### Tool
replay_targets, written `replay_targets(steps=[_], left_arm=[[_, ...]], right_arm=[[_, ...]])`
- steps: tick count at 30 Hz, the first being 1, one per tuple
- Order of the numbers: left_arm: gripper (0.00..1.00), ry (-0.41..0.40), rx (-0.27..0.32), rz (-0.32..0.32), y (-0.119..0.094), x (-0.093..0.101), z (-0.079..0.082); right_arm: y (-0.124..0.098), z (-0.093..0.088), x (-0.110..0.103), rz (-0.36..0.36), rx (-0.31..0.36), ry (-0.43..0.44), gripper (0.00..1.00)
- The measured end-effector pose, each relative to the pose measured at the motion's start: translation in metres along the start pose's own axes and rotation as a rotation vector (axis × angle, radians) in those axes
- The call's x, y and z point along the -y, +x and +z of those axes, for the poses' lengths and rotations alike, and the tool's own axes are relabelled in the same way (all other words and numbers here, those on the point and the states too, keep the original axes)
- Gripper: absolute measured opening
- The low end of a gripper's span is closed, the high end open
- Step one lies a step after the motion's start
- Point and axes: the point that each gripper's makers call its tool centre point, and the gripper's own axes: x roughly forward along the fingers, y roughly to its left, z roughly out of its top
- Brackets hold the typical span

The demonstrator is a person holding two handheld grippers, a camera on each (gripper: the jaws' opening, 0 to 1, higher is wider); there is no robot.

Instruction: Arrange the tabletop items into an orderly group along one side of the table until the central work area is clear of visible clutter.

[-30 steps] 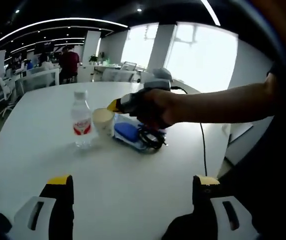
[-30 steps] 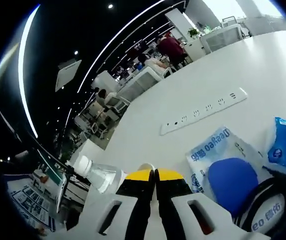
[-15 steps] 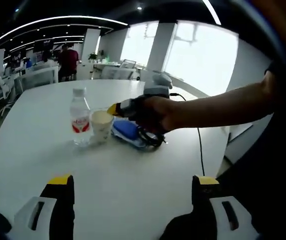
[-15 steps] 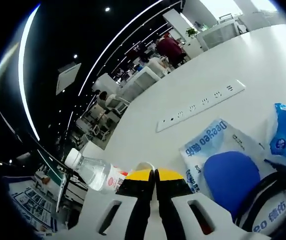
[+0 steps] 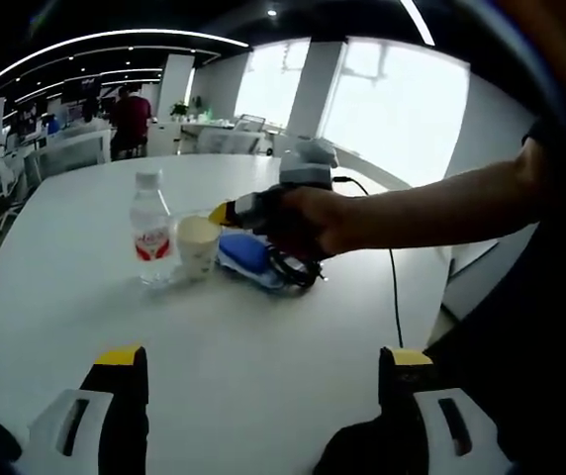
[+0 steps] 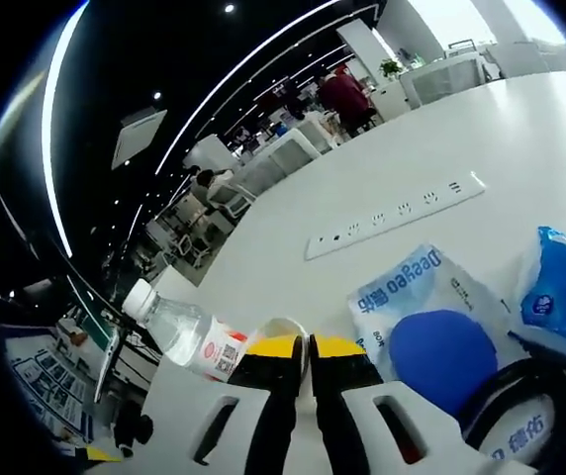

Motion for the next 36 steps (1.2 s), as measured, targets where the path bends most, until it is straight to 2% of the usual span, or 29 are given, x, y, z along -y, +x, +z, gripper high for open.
replay_targets(steps=[6, 12, 14, 15, 23, 27, 29, 36], left_arm=[[0.95, 0.001, 0.0, -0.002, 0.0, 0.002, -0.001], [0.96, 0.001, 0.006, 0.01, -0.001, 0.002, -0.001], [0.96, 0.002, 0.006, 0.013, -0.001, 0.0, -0.001], [0.96, 0.002, 0.007, 0.011, -0.001, 0.0, 0.0], [0.97, 0.021, 0.013, 0.01, 0.003, -0.002, 0.008], [0.97, 0.024, 0.017, 0.009, 0.006, -0.001, 0.01], [0.97, 0.022, 0.017, 0.009, 0.008, -0.001, 0.01], [0.98, 0.013, 0.035, 0.018, 0.013, -0.008, 0.015]], right_arm=[[-0.004, -0.002, 0.001, -0.008, -0.002, -0.001, 0.03], [-0.012, 0.002, -0.002, 0.002, 0.025, 0.0, 0.12], [-0.018, 0.004, -0.011, 0.018, 0.03, -0.056, 0.18], [-0.019, 0.005, -0.009, 0.016, 0.028, -0.089, 0.2], [-0.047, -0.001, -0.017, 0.048, 0.03, -0.175, 0.38], [-0.06, -0.001, -0.011, 0.051, 0.036, -0.228, 0.46], [-0.075, -0.002, -0.009, 0.051, 0.04, -0.255, 0.5], [-0.107, -0.004, 0.005, 0.041, 0.045, -0.347, 0.65]])
